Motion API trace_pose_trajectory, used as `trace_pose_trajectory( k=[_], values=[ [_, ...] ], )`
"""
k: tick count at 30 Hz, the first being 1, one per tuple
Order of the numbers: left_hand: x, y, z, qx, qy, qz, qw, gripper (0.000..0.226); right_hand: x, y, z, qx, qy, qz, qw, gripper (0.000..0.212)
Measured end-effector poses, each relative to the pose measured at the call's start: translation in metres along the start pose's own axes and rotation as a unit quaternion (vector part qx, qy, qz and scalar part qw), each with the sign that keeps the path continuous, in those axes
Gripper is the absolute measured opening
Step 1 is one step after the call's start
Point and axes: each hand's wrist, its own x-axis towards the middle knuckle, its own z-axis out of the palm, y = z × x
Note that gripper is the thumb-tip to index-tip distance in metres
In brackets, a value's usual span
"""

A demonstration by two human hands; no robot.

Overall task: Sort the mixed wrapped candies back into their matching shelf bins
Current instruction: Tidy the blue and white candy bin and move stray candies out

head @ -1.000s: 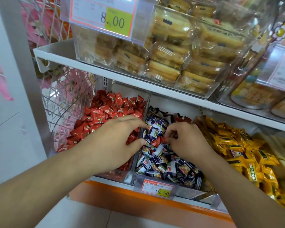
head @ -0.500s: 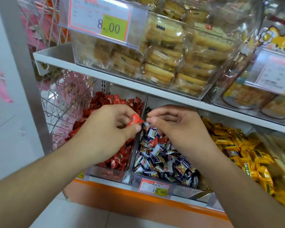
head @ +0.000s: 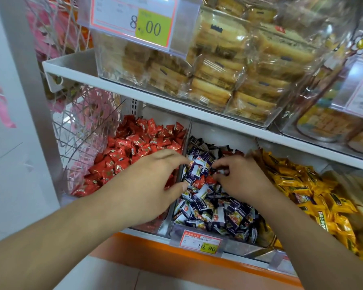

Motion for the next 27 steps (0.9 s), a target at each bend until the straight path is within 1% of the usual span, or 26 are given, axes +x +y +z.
trace_pose_trajectory(
  k=[3, 7, 9, 14, 17, 19, 21, 22, 24, 26, 27],
  values=[
    [0.002, -0.004, -0.001, 0.007, -0.001, 0.0, 1.0, 0.055, 0.005, 0.001, 0.0, -0.014, -0.026, 0.005, 1.0, 0.035],
    [0.003, -0.004, -0.001, 0.011, 0.003, 0.004, 1.0, 0.058, 0.011, 0.003, 0.01, -0.06, -0.006, 0.006, 0.998, 0.022],
    [0.002, -0.003, -0.001, 0.011, 0.001, 0.002, 1.0, 0.058, 0.012, 0.002, 0.012, -0.067, 0.005, 0.007, 0.998, 0.02],
    [0.002, -0.003, -0.003, 0.006, 0.002, -0.006, 1.0, 0.056, 0.001, 0.006, 0.007, -0.005, 0.06, 0.002, 0.998, 0.023],
    [0.001, 0.001, -0.005, -0.001, 0.003, -0.017, 1.0, 0.053, -0.01, 0.003, -0.007, 0.065, 0.094, -0.001, 0.993, 0.022],
    [0.001, 0.006, -0.006, -0.014, 0.013, -0.034, 0.999, 0.049, -0.018, -0.005, -0.019, 0.131, 0.107, 0.01, 0.985, 0.019],
    [0.002, 0.009, -0.008, -0.057, 0.039, -0.051, 0.996, 0.042, -0.026, -0.018, -0.03, 0.22, 0.111, -0.001, 0.969, 0.017],
    [0.003, 0.011, -0.009, -0.107, 0.054, -0.062, 0.991, 0.038, -0.031, -0.028, -0.034, 0.262, 0.107, -0.019, 0.959, 0.016],
    [0.005, 0.015, -0.011, -0.232, 0.072, -0.079, 0.967, 0.033, -0.043, -0.049, -0.038, 0.335, 0.07, -0.061, 0.938, 0.016],
    [0.006, 0.019, -0.015, -0.318, 0.06, -0.095, 0.941, 0.026, -0.051, -0.064, -0.04, 0.37, 0.023, -0.108, 0.923, 0.017],
    [0.006, 0.017, -0.016, -0.337, 0.061, -0.106, 0.934, 0.021, -0.053, -0.067, -0.04, 0.369, 0.008, -0.125, 0.921, 0.019]
  ],
)
